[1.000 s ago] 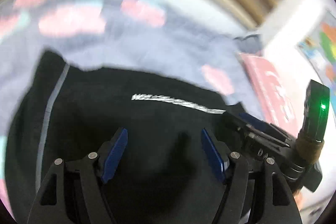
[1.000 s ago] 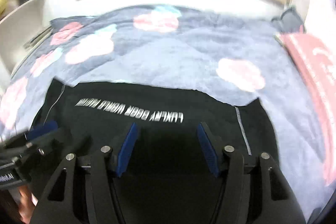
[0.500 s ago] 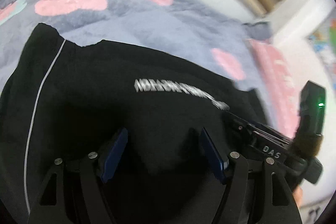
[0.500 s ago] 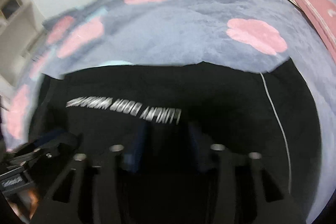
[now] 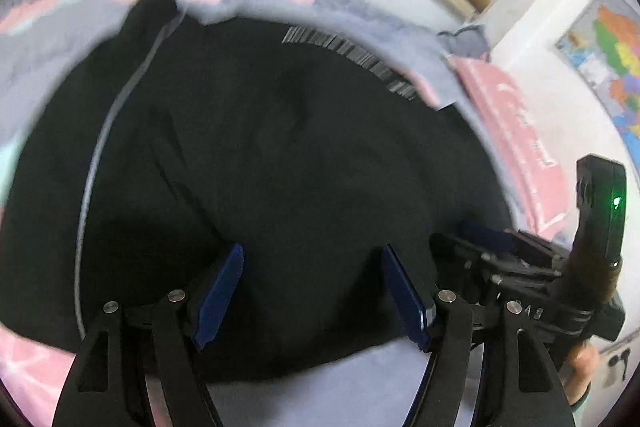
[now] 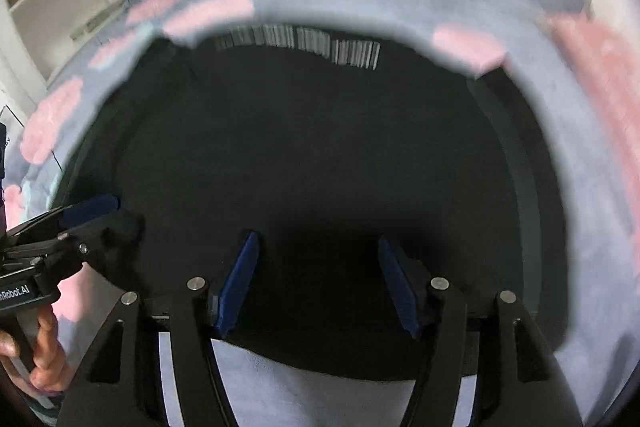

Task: Fold large clothes

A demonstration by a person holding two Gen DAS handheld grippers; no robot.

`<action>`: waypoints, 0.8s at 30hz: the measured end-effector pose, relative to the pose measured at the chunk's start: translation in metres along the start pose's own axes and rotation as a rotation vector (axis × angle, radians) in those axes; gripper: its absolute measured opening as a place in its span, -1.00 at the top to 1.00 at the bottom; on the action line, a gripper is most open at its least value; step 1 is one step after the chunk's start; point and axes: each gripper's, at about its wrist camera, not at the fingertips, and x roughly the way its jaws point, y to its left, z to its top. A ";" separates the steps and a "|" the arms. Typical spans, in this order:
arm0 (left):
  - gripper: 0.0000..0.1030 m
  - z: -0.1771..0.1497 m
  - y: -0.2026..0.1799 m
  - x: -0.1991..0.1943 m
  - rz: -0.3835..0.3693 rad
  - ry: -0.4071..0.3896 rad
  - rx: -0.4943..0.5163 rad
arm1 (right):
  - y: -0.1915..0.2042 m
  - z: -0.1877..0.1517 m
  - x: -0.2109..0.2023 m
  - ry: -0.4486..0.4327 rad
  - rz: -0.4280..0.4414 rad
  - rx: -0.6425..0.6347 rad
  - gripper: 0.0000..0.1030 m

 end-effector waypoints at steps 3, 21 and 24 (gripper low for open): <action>-0.41 0.003 0.016 0.014 -0.052 -0.014 -0.070 | -0.010 -0.001 0.008 -0.035 0.038 0.020 -0.32; -0.43 -0.028 0.014 -0.118 0.003 -0.135 0.038 | -0.032 -0.025 -0.083 0.060 0.129 0.141 -0.55; -0.43 -0.028 0.024 -0.166 0.011 -0.209 0.028 | -0.042 -0.035 -0.126 -0.044 0.073 0.123 -0.55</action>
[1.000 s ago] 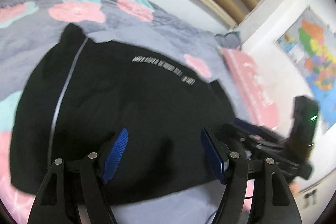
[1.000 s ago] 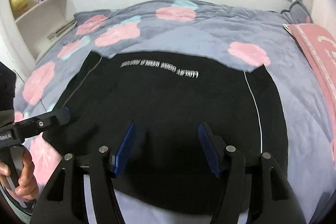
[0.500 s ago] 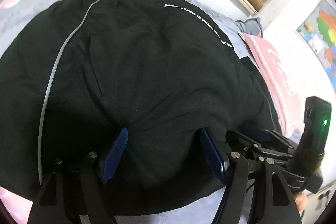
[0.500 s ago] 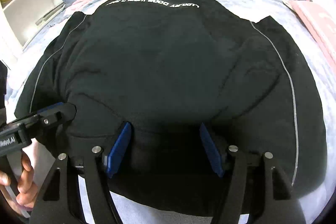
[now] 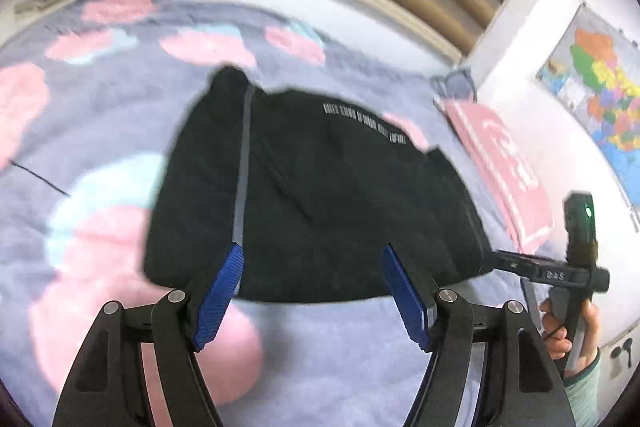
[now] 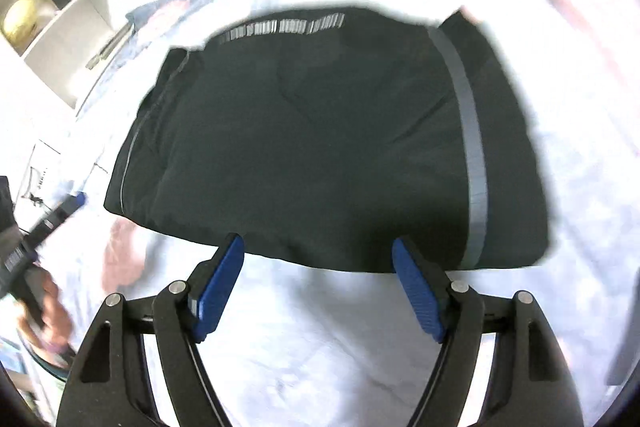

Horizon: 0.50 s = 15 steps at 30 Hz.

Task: Fold large clothes

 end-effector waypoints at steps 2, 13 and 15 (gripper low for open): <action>-0.43 0.003 0.013 -0.020 0.001 -0.016 -0.014 | -0.013 -0.004 -0.021 -0.046 -0.010 0.019 -0.55; -0.43 0.000 0.072 -0.034 0.098 -0.009 -0.134 | -0.094 -0.017 -0.041 -0.070 -0.049 0.133 -0.55; -0.43 0.004 0.077 -0.020 0.117 0.007 -0.135 | -0.107 -0.014 -0.035 -0.068 -0.031 0.174 -0.55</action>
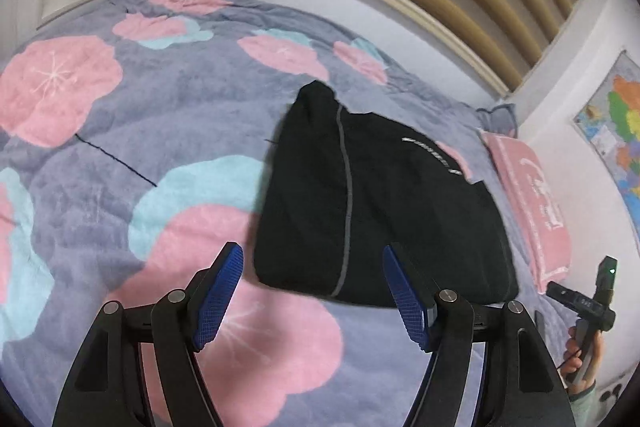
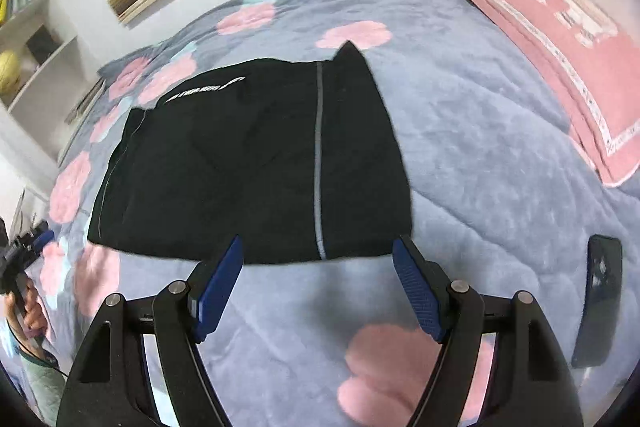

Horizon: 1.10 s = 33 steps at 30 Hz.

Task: Fold large clothes

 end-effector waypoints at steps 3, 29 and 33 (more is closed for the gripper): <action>-0.43 0.008 0.003 0.021 0.021 0.035 0.010 | -0.012 0.009 0.011 -0.002 0.002 0.032 -0.55; -0.43 0.072 0.062 0.218 -0.336 0.307 -0.323 | -0.086 0.085 0.180 0.114 0.305 0.161 -0.57; -0.43 0.078 0.048 0.232 -0.368 0.364 -0.333 | -0.089 0.087 0.199 0.178 0.425 0.204 -0.57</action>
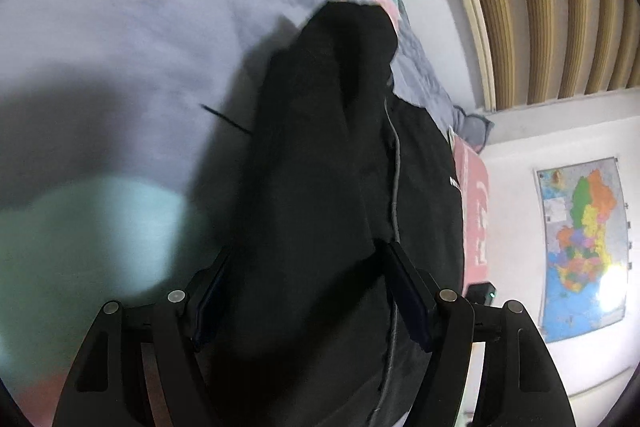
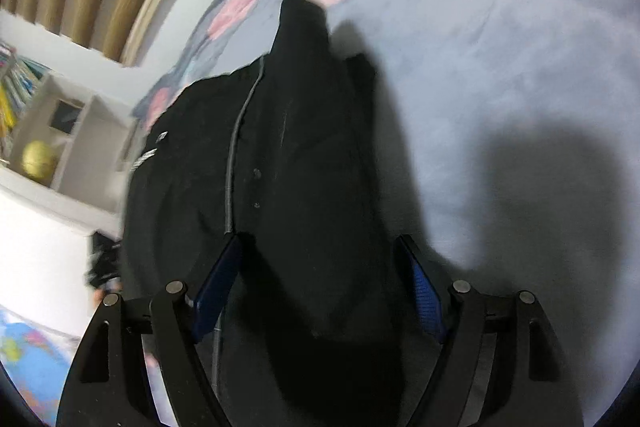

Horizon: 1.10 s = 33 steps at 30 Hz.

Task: Fold large clothes

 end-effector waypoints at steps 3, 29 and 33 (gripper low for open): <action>-0.15 -0.001 -0.015 0.002 0.043 -0.011 0.028 | 0.002 0.000 0.002 0.013 0.059 0.001 -0.21; 0.51 -0.049 -0.112 -0.048 -0.028 -0.204 0.203 | 0.103 -0.038 -0.054 -0.158 0.049 -0.358 0.45; 0.51 -0.088 -0.151 -0.097 -0.032 -0.248 0.302 | 0.145 -0.079 -0.094 -0.196 0.009 -0.427 0.47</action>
